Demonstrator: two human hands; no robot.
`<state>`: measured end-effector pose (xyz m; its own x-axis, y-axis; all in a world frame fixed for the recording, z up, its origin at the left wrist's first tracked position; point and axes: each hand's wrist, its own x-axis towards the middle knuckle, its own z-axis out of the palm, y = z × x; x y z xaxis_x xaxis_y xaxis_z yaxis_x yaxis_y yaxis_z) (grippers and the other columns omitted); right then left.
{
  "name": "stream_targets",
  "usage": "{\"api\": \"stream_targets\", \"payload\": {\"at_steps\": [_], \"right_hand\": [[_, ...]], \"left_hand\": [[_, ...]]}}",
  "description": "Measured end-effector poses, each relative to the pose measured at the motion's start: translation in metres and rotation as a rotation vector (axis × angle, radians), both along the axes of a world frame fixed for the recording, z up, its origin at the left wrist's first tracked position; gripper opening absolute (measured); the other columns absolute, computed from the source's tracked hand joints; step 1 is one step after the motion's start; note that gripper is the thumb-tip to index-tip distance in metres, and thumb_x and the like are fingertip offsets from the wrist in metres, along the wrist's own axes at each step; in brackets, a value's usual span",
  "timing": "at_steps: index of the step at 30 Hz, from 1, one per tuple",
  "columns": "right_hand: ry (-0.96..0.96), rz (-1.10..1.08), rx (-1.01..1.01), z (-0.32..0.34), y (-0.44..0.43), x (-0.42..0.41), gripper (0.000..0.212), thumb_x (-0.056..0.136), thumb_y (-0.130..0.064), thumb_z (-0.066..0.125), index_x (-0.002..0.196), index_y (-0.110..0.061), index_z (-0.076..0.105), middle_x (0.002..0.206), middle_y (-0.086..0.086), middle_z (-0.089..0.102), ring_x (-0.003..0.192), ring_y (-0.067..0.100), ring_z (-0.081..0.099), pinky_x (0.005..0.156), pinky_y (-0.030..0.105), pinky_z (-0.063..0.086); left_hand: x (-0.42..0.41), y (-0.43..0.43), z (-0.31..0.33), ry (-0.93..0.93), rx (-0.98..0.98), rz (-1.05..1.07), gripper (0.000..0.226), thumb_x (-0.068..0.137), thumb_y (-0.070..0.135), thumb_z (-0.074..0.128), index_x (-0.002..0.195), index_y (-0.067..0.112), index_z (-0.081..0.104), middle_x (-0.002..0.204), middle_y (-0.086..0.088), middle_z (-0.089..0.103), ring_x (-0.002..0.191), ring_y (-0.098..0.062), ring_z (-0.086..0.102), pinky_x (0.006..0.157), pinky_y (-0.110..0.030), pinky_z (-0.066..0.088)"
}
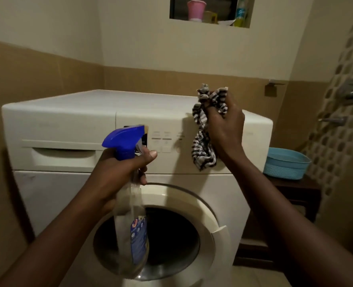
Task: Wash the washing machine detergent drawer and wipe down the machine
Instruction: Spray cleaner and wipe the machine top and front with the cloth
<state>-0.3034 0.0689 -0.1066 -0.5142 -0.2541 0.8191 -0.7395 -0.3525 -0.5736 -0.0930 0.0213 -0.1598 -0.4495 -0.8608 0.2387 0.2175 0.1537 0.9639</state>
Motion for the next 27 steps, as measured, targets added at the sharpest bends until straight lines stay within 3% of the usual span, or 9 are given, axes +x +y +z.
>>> {"api": "stream_targets", "payload": {"at_steps": [4,8,13,19,27], "right_hand": [[-0.042,0.018,0.094,0.031,0.001,-0.005,0.011,0.088,-0.012,0.059,0.097,-0.016,0.065,0.091,-0.003,0.071,0.089,0.015,0.065,0.078,0.033,0.053],[-0.121,-0.005,0.178,0.066,0.003,-0.007,0.017,0.087,-0.016,0.061,0.102,-0.018,0.069,0.093,-0.005,0.072,0.090,0.015,0.067,0.081,0.040,0.054],[-0.179,-0.023,0.217,0.143,0.014,-0.012,0.020,0.082,-0.027,0.060,0.100,-0.024,0.069,0.094,-0.005,0.072,0.091,0.018,0.068,0.082,0.045,0.055],[-0.194,-0.093,0.253,0.262,0.047,-0.032,0.019,0.083,-0.024,0.061,0.100,-0.023,0.069,0.093,0.000,0.072,0.086,0.024,0.068,0.076,0.048,0.056],[-0.165,-0.248,0.325,0.409,0.125,-0.059,0.020,0.084,-0.017,0.061,0.102,-0.017,0.069,0.100,0.003,0.067,0.092,0.019,0.062,0.082,0.034,0.052]], "left_hand": [[-0.023,0.002,0.037,0.015,0.040,-0.048,0.028,0.077,0.013,0.077,0.098,-0.001,0.065,0.068,-0.015,0.059,0.056,-0.030,0.058,0.053,-0.032,0.055],[-0.030,0.001,0.085,-0.012,0.087,-0.062,0.023,0.078,0.016,0.078,0.093,0.003,0.065,0.064,-0.012,0.059,0.051,-0.027,0.055,0.052,-0.032,0.052],[-0.039,-0.001,0.164,-0.056,0.049,-0.065,0.021,0.081,0.015,0.077,0.094,0.003,0.065,0.064,-0.012,0.059,0.049,-0.025,0.053,0.050,-0.029,0.052],[-0.062,0.006,0.273,-0.117,0.060,-0.081,0.019,0.083,0.015,0.076,0.094,0.005,0.065,0.064,-0.011,0.059,0.049,-0.024,0.053,0.051,-0.029,0.052],[-0.103,0.040,0.403,-0.121,0.002,-0.019,0.014,0.082,0.013,0.077,0.089,0.009,0.065,0.068,-0.008,0.059,0.055,-0.019,0.055,0.057,-0.034,0.051]]}}
